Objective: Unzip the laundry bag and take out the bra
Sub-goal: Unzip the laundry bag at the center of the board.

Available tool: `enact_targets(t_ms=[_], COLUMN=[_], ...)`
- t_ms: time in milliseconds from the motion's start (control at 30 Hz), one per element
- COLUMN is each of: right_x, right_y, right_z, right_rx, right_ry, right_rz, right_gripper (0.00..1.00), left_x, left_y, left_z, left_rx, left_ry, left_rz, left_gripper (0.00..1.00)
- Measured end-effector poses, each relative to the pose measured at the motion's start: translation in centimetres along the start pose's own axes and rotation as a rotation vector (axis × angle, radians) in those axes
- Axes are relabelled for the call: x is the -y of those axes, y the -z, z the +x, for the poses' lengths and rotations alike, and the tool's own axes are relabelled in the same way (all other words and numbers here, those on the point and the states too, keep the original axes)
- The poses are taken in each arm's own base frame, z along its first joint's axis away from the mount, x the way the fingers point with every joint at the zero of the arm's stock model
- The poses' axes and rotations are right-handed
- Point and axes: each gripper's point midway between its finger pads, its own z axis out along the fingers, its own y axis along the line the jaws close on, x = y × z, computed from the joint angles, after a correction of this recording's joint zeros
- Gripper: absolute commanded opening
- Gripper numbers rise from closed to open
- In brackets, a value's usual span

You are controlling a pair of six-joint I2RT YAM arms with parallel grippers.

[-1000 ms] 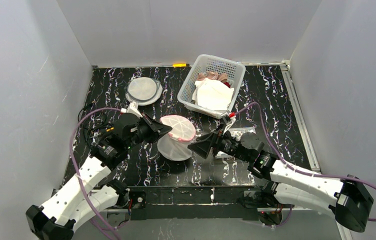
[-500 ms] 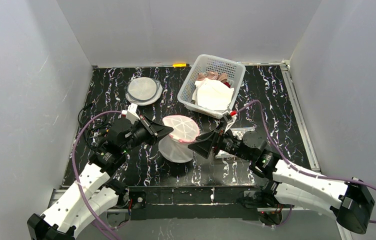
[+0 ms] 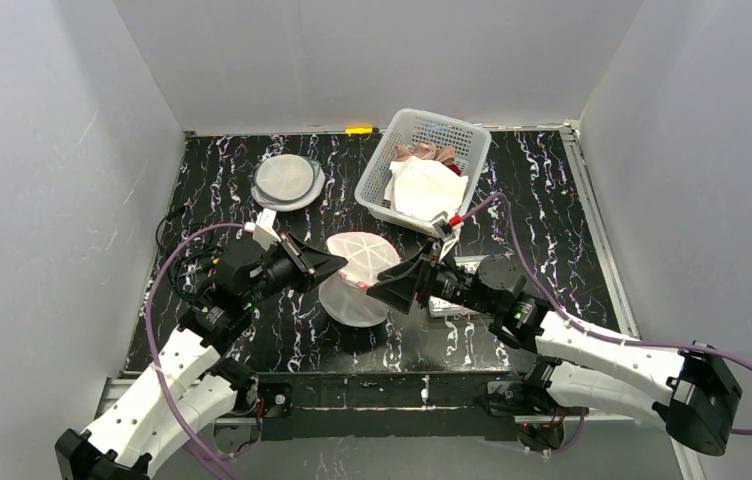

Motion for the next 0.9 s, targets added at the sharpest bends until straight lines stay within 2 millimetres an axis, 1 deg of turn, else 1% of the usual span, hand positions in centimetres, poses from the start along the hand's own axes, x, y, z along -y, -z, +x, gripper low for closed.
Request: enact_targets(t_ms=[100,233,333,467,567,733,900], right_x=[-0.1,-0.8,-1.5,-1.9,-1.7,-0.6,0.1], right_y=[-0.3,-0.4,-0.5,-0.9,-1.3,-1.9,-2.5], right_z=[0.6,0.8,0.8,1.0,1.6,3.2,3.4], right_rx=[-0.021,-0.033,-0.033,-0.032,-0.044,-0.071,-0.054], right_ry=[-0.011,-0.031,-0.049,-0.079,-0.107,-0.161,-0.195], right_rz=[-0.013,-0.046,-0.077,-0.098,-0.095,-0.063,-0.034], right_gripper=[0.83,0.84,0.81,0.77,0.73,0.69,0.64], left_x=[-0.2,-0.8,-0.9,-0.7,-0.5,0.3,0.6], left_y=[0.2,0.3,0.7,1.1,1.3,1.6,1.6], left_z=[0.0,-0.3,-0.9,-1.6,-1.9,-2.2,-2.3], left_rx=[0.004,0.026,0.061,0.105,0.123,0.132,0.134], left_ry=[0.002,0.015,0.036,0.067,0.087,0.102,0.108], left_rz=[-0.009,-0.053,-0.083,-0.094,-0.099,-0.090,-0.084], left_gripper=[0.00,0.00,0.00,0.00,0.00,0.00,0.00])
